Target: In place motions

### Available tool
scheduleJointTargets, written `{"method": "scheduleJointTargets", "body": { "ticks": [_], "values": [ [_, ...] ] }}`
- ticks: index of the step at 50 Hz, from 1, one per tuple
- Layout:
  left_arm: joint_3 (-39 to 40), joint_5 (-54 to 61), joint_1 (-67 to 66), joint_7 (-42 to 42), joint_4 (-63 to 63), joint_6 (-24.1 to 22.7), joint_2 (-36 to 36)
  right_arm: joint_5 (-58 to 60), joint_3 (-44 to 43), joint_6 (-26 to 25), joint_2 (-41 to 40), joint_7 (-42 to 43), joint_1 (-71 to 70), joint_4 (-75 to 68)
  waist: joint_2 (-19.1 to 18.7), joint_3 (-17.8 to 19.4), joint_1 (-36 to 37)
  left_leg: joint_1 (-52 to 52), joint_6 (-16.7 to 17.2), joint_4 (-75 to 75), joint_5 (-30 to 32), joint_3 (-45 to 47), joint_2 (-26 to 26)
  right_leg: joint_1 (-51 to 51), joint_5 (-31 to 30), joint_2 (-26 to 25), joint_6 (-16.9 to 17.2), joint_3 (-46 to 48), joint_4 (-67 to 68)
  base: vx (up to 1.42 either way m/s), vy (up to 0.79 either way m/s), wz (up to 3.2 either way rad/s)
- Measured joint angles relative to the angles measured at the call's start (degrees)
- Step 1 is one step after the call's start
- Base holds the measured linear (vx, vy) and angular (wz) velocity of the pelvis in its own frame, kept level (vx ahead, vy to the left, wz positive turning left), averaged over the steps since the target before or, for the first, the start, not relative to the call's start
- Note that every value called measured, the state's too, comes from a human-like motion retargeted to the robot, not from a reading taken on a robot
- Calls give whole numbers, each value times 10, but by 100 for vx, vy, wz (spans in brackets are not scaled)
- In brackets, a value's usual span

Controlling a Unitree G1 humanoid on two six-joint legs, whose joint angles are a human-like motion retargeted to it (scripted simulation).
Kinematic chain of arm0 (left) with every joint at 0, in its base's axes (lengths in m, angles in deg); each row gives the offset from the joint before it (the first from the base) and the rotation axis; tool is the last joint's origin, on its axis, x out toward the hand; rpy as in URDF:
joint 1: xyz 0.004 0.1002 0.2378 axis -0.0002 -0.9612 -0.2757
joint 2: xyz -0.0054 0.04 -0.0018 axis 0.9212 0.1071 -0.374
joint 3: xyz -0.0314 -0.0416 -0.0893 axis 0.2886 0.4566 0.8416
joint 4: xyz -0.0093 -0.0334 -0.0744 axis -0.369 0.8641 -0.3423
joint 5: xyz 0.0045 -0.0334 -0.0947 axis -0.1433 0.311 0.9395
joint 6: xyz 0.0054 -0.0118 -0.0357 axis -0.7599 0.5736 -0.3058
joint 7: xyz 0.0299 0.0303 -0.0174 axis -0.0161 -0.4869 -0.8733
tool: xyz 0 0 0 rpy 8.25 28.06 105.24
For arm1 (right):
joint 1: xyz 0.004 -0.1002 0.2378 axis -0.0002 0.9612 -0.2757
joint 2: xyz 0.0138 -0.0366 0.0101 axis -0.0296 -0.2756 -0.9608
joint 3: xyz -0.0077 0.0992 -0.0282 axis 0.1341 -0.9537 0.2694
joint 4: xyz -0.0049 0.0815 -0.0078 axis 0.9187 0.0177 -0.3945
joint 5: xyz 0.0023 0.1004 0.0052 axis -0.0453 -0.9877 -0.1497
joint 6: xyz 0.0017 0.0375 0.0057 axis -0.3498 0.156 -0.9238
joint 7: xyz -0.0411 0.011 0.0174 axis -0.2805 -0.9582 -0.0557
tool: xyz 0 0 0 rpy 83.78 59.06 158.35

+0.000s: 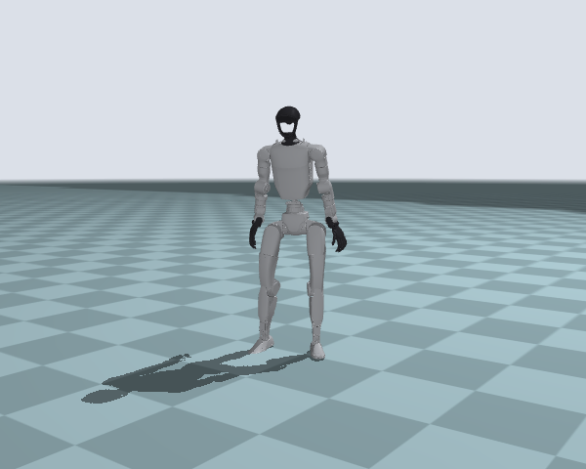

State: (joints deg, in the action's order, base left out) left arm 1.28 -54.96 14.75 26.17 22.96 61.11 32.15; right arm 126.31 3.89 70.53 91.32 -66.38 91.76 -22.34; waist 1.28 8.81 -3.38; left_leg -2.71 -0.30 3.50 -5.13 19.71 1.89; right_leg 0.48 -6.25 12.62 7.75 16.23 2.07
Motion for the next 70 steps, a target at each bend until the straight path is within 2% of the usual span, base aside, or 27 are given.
{"method": "scheduleJointTargets", "body": {
  "ticks": [3,7,10,13,16,22,30,35,40,45,50,52,53,54,55,57,60,64,67,70],
  "values": [
    [-21,1,43,65,-19,12,16,-55,25,22,-3,-67,-52,45,2,13,6,-3,-6,22,-12,8,3,7,9,9,7,-2,22,-10,2,-17],
    [-37,-2,128,158,-41,36,32,-120,64,54,3,-75,-156,59,-6,22,11,-70,-19,113,-55,6,30,77,49,26,28,-24,119,-24,4,-14],
    [-50,-8,186,185,-76,24,45,-98,91,54,8,-51,-235,70,-3,23,26,-161,-28,246,-117,11,65,169,88,32,46,-81,222,-34,2,-42],
    [-84,3,255,193,-111,9,79,-60,114,47,22,-39,-309,81,-10,27,26,-262,-44,395,-181,-6,101,242,133,43,57,-73,322,-31,-2,-4],
    [-94,-17,320,205,-137,-2,111,-21,127,36,40,-36,-371,86,-20,27,24,-357,-63,524,-219,-34,125,325,169,33,58,-80,430,-21,-1,7],
    [-79,-44,427,212,-160,-21,165,-10,135,28,55,-17,-462,104,1,48,40,-473,-98,705,-232,-29,151,460,189,24,49,-116,598,-15,-5,-26],
    [-73,-50,460,203,-174,-39,181,9,140,40,75,13,-488,135,-4,70,40,-534,-126,816,-235,-40,171,519,210,16,37,-127,702,-3,-1,-3],
    [-72,-73,425,204,-160,-38,168,11,130,46,65,20,-444,128,-7,63,41,-497,-115,771,-236,-44,161,474,209,16,40,-124,652,7,2,-4],
    [-72,-66,342,201,-142,-8,133,11,132,65,45,11,-356,110,-6,55,37,-395,-78,596,-204,-36,133,363,154,10,51,-115,477,13,1,-4],
    [-53,-48,235,188,-78,4,73,29,132,70,23,5,-240,55,-5,33,26,-262,-37,330,-121,-14,93,217,59,7,49,-83,218,17,-5,29],
    [-64,-54,163,83,41,28,42,23,100,75,8,-27,-122,-35,-3,55,7,-83,1,83,-23,-16,42,51,-8,5,31,-20,34,24,-9,53],
    [-68,-45,127,54,70,43,35,1,85,65,1,-19,-80,-78,-2,50,78,-19,14,26,-8,47,51,26,-2,-8,33,-80,16,35,-1,-265],
    [-67,-40,108,48,78,50,31,-13,78,58,1,-15,-63,-101,-3,38,135,5,21,10,-7,104,64,9,13,-28,29,-128,2,37,10,-158],
    [-70,-37,88,48,84,55,29,-28,61,48,1,-18,-38,-111,-3,30,99,9,17,-6,5,67,46,-9,3,-25,22,-78,-13,42,13,216],
    [-76,-36,69,53,89,59,27,-43,40,37,1,-25,-10,-115,-2,24,17,5,9,-23,23,-16,12,-27,-18,-11,13,20,-29,43,12,422],
    [-51,-42,44,67,88,78,17,-70,13,-9,4,-66,22,-115,-1,-3,0,2,9,-34,27,-19,0,-23,-12,-9,9,33,-25,28,8,184],
    [-19,-16,34,77,84,103,-8,-116,-15,-42,6,-141,36,-115,-2,4,9,1,6,-16,20,-36,3,-29,-10,-5,12,26,-18,3,2,1],
    [-11,26,37,107,74,71,-7,-192,-11,-1,17,-134,21,-115,-4,14,6,9,-3,-4,8,-22,2,-38,-9,-6,10,30,-19,2,1,-1],
    [-18,5,49,118,59,81,0,-199,-1,-1,21,-101,-11,-115,1,5,0,-8,-7,26,-8,-23,5,-27,-5,3,13,29,-8,2,0,3],
    [-39,-3,79,126,45,76,18,-180,25,8,24,-95,-68,-115,8,17,4,-33,-19,81,-38,-14,11,-10,5,17,21,19,17,-14,-2,-34]
  ]
}}
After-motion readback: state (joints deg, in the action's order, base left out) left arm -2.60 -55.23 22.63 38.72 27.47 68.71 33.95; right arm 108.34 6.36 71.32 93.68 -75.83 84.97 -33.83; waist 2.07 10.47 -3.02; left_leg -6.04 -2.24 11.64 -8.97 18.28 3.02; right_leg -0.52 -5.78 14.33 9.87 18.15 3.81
